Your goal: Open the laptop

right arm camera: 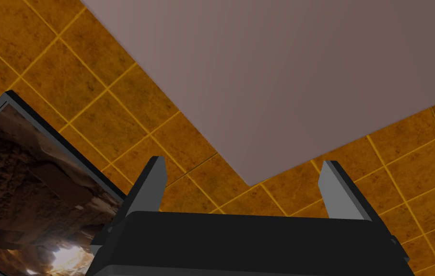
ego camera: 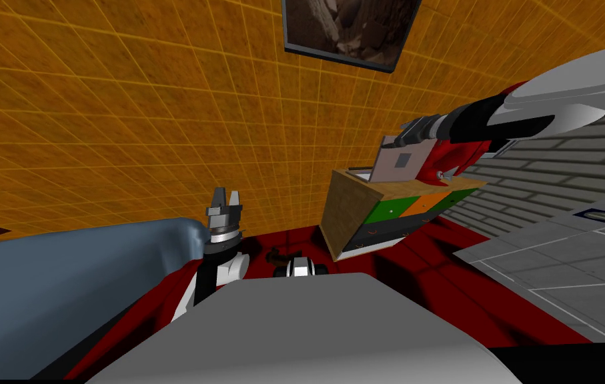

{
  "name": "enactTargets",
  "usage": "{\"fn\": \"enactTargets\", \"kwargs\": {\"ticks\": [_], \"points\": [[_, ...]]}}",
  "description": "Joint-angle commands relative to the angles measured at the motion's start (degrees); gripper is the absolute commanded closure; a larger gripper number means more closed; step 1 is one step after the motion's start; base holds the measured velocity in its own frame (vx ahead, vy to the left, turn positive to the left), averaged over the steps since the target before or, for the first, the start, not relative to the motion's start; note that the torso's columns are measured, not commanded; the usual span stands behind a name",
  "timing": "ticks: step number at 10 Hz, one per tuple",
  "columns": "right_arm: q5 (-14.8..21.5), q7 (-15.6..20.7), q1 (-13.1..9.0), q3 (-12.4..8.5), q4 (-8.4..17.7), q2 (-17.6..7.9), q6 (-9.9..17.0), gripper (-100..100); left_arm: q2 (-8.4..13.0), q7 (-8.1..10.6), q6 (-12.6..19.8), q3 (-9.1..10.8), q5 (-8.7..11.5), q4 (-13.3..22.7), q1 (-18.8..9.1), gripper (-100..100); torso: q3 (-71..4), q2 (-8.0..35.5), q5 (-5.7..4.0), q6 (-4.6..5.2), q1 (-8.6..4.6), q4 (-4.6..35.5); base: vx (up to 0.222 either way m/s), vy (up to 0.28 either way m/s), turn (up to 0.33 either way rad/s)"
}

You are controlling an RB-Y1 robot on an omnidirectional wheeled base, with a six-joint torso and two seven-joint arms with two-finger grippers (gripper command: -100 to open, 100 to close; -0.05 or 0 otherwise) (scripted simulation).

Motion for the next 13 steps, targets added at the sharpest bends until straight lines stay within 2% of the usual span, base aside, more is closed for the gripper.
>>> {"fn": "enactTargets", "kwargs": {"ticks": [1, 2, 3, 4, 5, 7, 8, 9, 10, 11, 13], "points": [[0.12, 0.72, 0.48, -0.19, 1.47, 0.52, 0.96, -100, 0.0, 0.0, 0.0, 0.0, 0.0, 0.0, 0.0, 0, 0.02, 0.01, -0.01, 0.0, 0.05, 0.01, 0.04, 0.149, 0.027], [0.44, 0.26, -0.06, 0.37, 0.85, 0.6, 1.24, -100, 0.0, 0.0, 0.0, 0.0, 0.0, 0.0, 0.0, 0, -0.03, -0.04, 0.03, -0.02, 0.03, -0.02, 0.015, 0.054, 0.005], [0.26, -0.15, 0.02, 0.34, 1.28, -0.45, 1.14, -100, 0.01, 0.0, 0.0, 0.01, 0.0, 0.0, 0.0, 0, 0.0, 0.0, -0.06, 0.02, -0.23, 0.0, 0.085, 0.004, 0.009], [0.39, 0.15, -0.11, 0.39, 1.09, 0.08, 1.15, -100, 0.01, 0.0, 0.0, 0.01, 0.0, 0.0, 0.01, 0, -0.1, -0.19, -0.11, 0.03, -0.32, -0.05, 0.054, 0.0, 0.004], [0.39, 0.07, -0.14, 0.4, 1.11, 0.01, 1.13, 100, 0.01, 0.0, 0.0, 0.01, 0.0, 0.0, 0.0, 0, -0.07, -0.09, -0.1, 0.01, -0.21, -0.05, 0.0, 0.0, 0.0], [-0.67, -2.94, 0.09, 0.64, 0.91, -4.17, -1.79, 100, 0.02, 0.0, 0.0, 0.01, 0.0, 0.0, 0.0, 0, 0.04, 0.05, 0.03, 0.03, 0.03, 0.03, 0.047, -0.025, -0.075], [-0.67, -2.94, 0.09, 0.64, 0.91, -4.55, -1.79, 100, 0.02, 0.0, 0.0, 0.02, 0.0, 0.0, 0.01, 0, -0.04, -0.09, 0.02, 0.02, 0.02, -0.02, 0.068, -0.031, -0.062], [-1.2, -4.44, 0.2, 0.76, 0.8, -6.83, -3.25, 100, 0.02, 0.0, 0.0, 0.01, 0.0, 0.0, 0.0, 0, -0.07, -0.11, 0.0, 0.01, 0.03, -0.04, 0.038, -0.025, -0.05], [-1.74, -5.95, 0.31, 0.89, 0.7, -8.43, -4.7, 100, 0.01, 0.0, 0.0, 0.01, 0.0, 0.0, 0.0, 0, -0.02, -0.03, 0.01, 0.01, 0.04, -0.02, 0.066, -0.032, -0.108], [-1.74, -5.95, 0.31, 0.89, 0.7, -9.11, -4.7, 100, 0.02, 0.0, 0.0, 0.02, 0.0, 0.0, 0.01, 0, -0.03, -0.07, 0.0, 0.02, 0.02, -0.01, 0.055, -0.026, -0.047], [-2.8, -8.9, 0.54, 1.13, 0.5, -12.95, -7.62, 100, 0.01, 0.0, 0.0, 0.01, 0.0, 0.0, 0.0, 0, 0.01, 0.01, 0.01, 0.01, 0.03, 0.0, 0.05, -0.028, -0.041]]}}
